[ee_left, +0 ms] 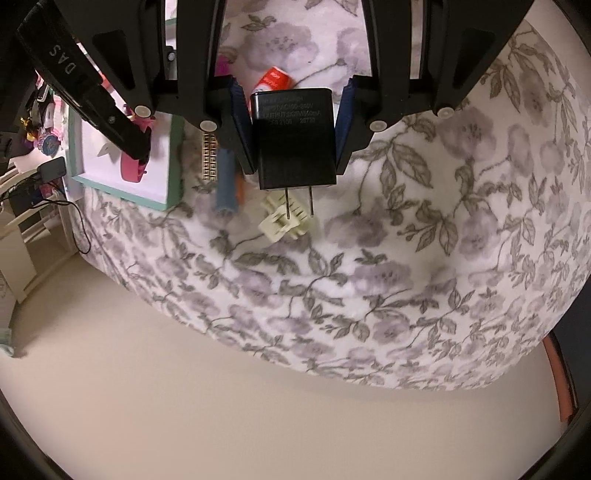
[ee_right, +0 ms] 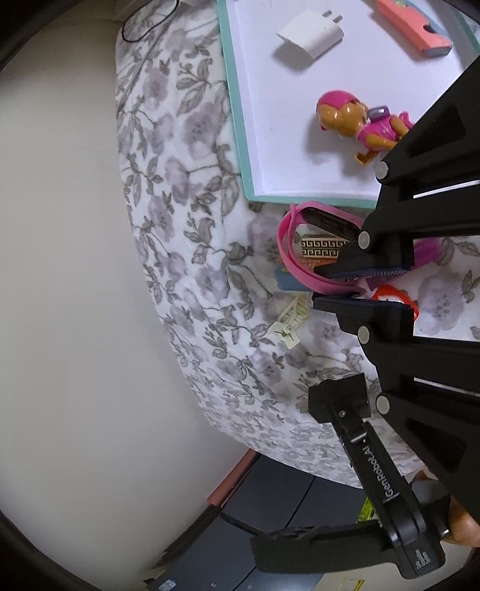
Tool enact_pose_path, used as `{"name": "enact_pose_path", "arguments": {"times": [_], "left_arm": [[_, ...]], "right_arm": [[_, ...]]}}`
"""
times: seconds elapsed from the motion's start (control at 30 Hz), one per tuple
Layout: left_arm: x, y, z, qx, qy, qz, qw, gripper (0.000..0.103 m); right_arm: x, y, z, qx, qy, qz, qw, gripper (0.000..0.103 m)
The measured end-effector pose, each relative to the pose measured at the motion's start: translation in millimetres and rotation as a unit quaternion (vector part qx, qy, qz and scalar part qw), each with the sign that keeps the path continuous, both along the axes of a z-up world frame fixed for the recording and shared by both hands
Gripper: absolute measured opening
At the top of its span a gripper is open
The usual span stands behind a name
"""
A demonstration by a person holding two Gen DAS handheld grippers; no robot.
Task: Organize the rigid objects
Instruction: 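Lift the black charger and pink watch and carry both toward the white tray, then lower the charger and watch into the tray and open both grippers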
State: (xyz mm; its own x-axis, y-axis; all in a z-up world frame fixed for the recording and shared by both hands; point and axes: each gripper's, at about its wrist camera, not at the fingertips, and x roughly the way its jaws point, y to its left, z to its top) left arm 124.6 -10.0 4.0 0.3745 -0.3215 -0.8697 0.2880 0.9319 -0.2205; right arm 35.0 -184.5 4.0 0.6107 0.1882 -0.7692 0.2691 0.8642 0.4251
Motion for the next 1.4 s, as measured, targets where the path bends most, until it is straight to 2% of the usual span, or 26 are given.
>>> {"name": "enact_pose_path", "arguments": {"times": [0.2,0.57,1.07,1.4], "left_arm": [[-10.9,-16.3,6.7,0.001,-0.009,-0.020,0.9998,0.042],[-50.5,-75.0,12.3,0.019,-0.021,-0.099,0.9947,0.042],[-122.5,-164.6,-7.3,0.044,-0.022,-0.221,0.9740,0.042],[-146.6,-198.5,-20.2,0.052,-0.021,-0.263,0.9631,0.042]], "right_arm": [[-10.3,-15.6,0.2,-0.015,0.017,-0.020,1.000,0.011],[-45.1,-77.6,-4.7,0.002,0.054,-0.116,0.992,0.011],[-106.3,-162.7,-9.4,0.011,0.069,-0.227,0.972,0.011],[-134.2,-192.1,-17.7,0.015,0.080,-0.264,0.961,0.011]]}}
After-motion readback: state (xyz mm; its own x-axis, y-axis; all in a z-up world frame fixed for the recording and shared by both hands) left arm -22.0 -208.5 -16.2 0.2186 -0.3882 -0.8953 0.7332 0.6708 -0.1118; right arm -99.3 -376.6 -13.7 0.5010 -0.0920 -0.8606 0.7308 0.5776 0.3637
